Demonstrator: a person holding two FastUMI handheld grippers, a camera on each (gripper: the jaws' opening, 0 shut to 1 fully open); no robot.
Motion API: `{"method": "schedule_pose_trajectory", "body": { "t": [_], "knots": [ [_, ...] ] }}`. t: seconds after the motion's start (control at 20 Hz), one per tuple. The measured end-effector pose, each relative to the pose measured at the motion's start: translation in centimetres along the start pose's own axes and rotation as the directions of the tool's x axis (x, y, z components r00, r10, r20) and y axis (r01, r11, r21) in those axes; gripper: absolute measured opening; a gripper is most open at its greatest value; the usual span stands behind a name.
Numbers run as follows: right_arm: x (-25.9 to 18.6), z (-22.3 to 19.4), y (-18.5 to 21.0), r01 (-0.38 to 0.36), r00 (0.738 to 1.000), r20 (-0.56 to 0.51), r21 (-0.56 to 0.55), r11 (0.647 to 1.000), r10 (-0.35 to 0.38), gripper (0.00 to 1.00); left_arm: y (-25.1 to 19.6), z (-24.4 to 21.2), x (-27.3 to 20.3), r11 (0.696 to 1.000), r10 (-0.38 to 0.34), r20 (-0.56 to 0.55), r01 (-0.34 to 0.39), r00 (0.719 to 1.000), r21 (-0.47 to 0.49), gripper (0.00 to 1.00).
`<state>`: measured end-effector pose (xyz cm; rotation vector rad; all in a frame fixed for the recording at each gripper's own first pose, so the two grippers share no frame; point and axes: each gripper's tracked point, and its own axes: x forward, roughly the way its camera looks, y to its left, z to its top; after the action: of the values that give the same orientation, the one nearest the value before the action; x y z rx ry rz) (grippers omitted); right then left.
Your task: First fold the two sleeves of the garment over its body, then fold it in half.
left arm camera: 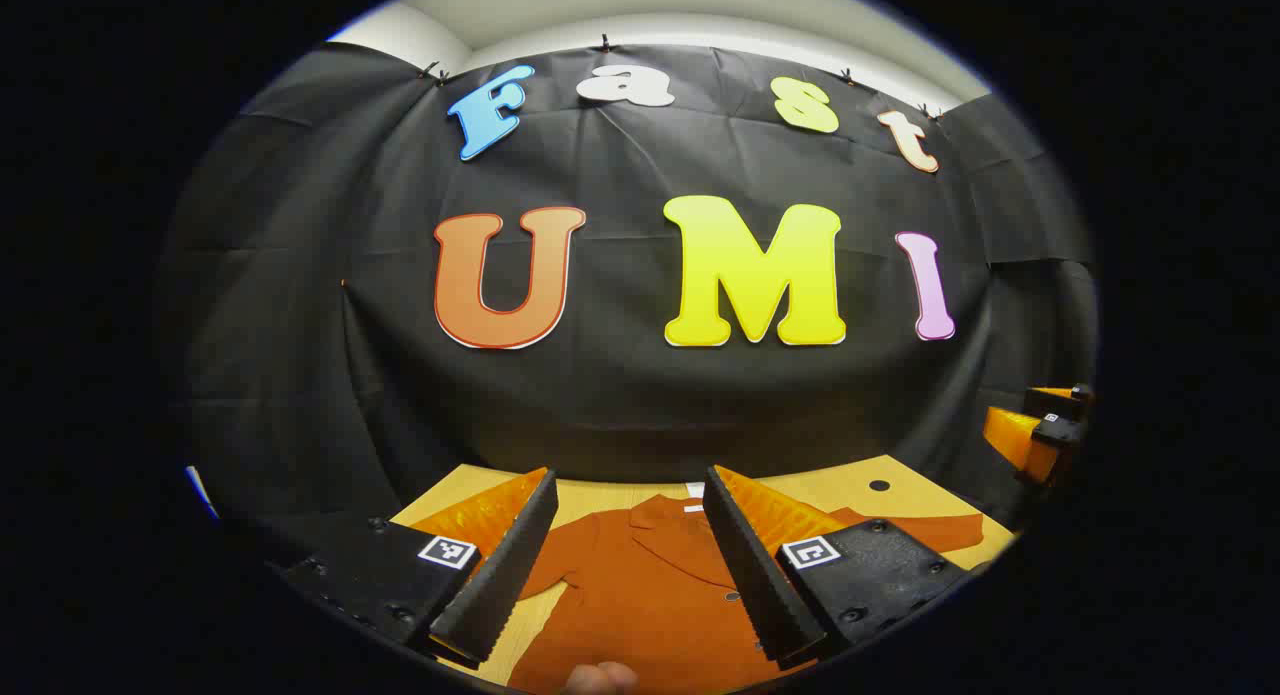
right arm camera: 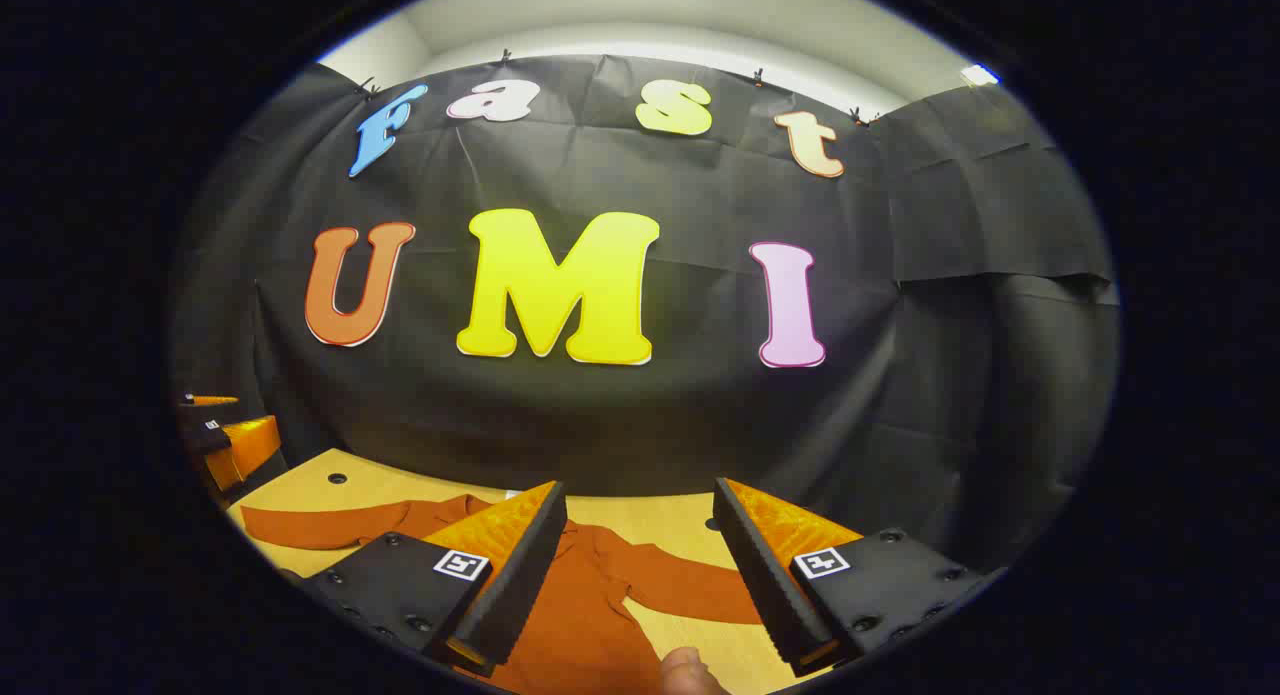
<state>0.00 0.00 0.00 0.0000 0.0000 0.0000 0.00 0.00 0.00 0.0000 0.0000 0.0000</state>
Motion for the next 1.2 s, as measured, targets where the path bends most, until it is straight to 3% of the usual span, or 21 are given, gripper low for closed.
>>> {"method": "schedule_pose_trajectory", "body": {
  "t": [0.2, 0.65, 0.7, 0.75, 1.2],
  "knots": [
    [-0.2, -1.8, -1.8, 0.026, 0.999, -0.034, 0.008, 1.000, -0.025, 0.94, 0.3, -0.1, 0.1, 1.000, 0.014, -0.002, -0.014, 1.000, -0.019, 0.95],
    [0.8, -2.2, -0.8, -0.030, 0.999, -0.045, -0.022, 0.999, 0.029, 0.94, -0.7, -1.1, 0.5, 1.000, 0.020, -0.028, -0.020, 0.999, -0.005, 0.95],
    [0.8, -2.2, -0.7, -0.036, 0.998, -0.047, -0.024, 0.999, 0.035, 0.94, -1.0, -1.1, 0.5, 1.000, 0.016, -0.028, -0.016, 0.999, -0.006, 1.00],
    [0.8, -2.3, -0.8, -0.043, 0.998, -0.050, -0.026, 0.999, 0.042, 0.94, -1.3, -1.1, 0.5, 1.000, 0.013, -0.027, -0.013, 1.000, -0.005, 0.95],
    [1.9, -5.3, -1.4, -0.081, 0.989, -0.127, -0.068, 0.994, 0.072, 0.94, -2.4, -4.5, 0.5, 0.999, 0.047, -0.118, -0.047, 0.992, 0.003, 0.95]
  ]
}}
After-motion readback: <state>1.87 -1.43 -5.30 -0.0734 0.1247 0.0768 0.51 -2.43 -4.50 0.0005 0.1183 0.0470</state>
